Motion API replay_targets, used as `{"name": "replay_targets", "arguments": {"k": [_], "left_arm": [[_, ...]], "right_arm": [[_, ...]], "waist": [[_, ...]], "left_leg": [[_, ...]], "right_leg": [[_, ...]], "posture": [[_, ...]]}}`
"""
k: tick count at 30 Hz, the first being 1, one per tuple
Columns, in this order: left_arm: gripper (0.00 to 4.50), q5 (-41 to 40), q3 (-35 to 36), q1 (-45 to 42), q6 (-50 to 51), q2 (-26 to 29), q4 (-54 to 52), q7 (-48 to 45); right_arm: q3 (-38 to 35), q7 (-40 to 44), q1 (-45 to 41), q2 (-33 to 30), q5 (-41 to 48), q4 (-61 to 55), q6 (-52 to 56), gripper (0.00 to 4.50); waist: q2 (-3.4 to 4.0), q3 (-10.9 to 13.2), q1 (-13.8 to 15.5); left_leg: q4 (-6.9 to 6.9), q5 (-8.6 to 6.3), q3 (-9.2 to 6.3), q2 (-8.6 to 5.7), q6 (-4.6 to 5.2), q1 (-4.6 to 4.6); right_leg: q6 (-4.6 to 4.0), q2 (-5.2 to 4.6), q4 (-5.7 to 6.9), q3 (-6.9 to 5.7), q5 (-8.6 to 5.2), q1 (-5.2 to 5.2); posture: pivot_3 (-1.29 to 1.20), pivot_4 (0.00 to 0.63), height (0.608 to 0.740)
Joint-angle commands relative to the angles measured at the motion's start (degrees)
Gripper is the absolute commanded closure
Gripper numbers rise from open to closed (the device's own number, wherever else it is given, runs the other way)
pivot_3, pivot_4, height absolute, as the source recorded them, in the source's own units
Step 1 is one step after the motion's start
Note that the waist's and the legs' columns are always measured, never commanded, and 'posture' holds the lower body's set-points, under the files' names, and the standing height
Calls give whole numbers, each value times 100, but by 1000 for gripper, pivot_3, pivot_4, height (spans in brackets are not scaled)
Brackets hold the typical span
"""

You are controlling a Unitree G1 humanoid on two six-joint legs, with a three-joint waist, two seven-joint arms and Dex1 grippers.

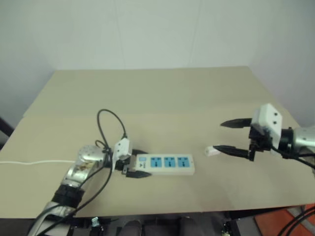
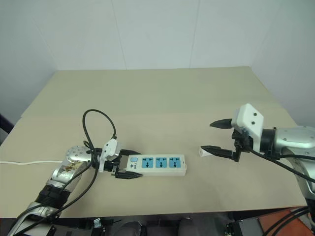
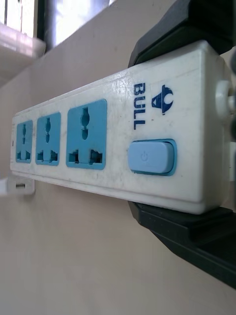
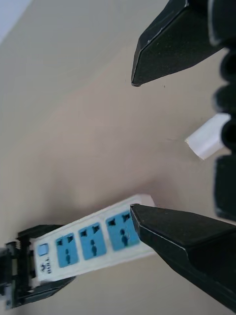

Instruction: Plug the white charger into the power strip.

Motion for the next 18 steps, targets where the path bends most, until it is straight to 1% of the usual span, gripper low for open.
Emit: {"name": "replay_targets", "arguments": {"k": [1, 4, 8, 10, 14, 18], "left_arm": [[1181, 229, -143, -2, -490, -149, 307, 37], [1181, 395, -215, 21, -671, -251, 518, 150], [1181, 466, -239, 50, -708, -326, 553, 269], [1181, 488, -252, 61, -704, -362, 567, 317], [1181, 510, -289, 209, -634, -433, 472, 450], [1181, 538, -317, 292, -617, -451, 367, 496]], "right_arm": [[478, 257, -449, -69, -322, 249, -193, 0], [1140, 573, -950, -183, -780, 486, -180, 0], [2113, 952, -1625, -356, -1761, 807, -302, 0], [2452, 1132, -1876, -342, -2151, 987, -505, 0], [3156, 1399, -2488, -58, -2934, 1562, -765, 0], [3491, 1537, -2741, 272, -3349, 1993, -982, 0]], "waist": [[0, 1, -5], [-1, 1, -2], [1, 0, 30], [1, 0, 36], [5, -2, 37], [7, -4, 58]], "left_leg": [[0, 0, 0, 0, 0, 1], [1, 0, -1, 1, 0, 0], [1, 0, -3, 1, 0, 0], [3, 0, -1, -1, 0, 1], [3, 0, 1, -3, -1, 4], [3, 0, -1, -3, -1, 6]], "right_leg": [[0, 0, 1, 0, 0, 0], [0, 0, 0, 0, 0, 0], [1, -2, 0, -2, 0, 0], [1, -2, 0, -2, 0, 1], [1, -3, 2, -1, 0, 1], [1, -2, 3, -1, 0, 2]], "posture": [[0, 150, 740], [0, 150, 740], [0, 150, 740], [0, 150, 740], [0, 150, 740], [0, 150, 740]]}}
